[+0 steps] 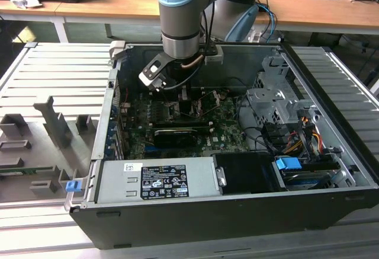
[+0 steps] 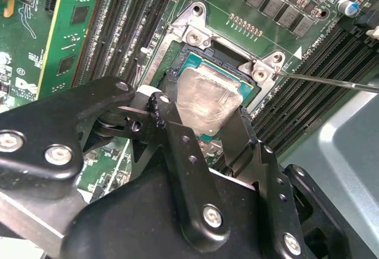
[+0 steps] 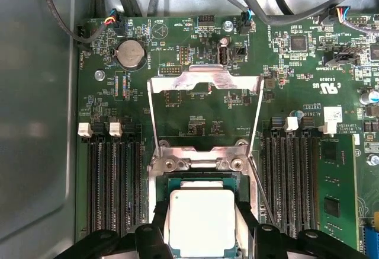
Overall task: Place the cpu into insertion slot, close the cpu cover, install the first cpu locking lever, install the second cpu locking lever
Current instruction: 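Place the cpu into insertion slot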
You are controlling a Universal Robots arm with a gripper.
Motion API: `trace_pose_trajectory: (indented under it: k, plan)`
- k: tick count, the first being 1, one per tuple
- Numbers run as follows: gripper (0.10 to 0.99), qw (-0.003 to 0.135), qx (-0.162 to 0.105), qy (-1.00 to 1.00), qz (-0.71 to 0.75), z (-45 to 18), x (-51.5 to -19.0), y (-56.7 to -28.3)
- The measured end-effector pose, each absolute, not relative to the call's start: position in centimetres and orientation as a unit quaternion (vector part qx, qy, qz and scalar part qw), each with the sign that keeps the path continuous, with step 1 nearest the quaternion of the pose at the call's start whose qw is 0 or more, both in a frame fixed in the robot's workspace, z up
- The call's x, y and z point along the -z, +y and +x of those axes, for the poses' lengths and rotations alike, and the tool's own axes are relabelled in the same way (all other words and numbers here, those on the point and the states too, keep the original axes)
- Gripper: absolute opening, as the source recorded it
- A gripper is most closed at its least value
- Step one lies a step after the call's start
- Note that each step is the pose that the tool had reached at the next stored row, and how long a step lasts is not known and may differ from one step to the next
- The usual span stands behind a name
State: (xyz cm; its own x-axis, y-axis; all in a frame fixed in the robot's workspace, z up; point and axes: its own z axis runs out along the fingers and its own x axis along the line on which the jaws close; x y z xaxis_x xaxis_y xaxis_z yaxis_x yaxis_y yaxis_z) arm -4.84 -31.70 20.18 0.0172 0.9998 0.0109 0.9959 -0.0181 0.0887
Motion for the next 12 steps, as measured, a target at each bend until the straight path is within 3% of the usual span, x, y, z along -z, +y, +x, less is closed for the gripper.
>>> trace_pose_trajectory:
  k: [5, 6, 12]
  plan:
    - [0.545, 0.028, -0.035, 0.7, 0.713, -4.81, -20.11, -31.71]
    - [0.604, 0.028, -0.035, 0.7, 0.713, -4.81, -20.11, -31.7]
    - [0.604, 0.028, -0.035, 0.7, 0.713, -4.81, -20.41, -31.71]
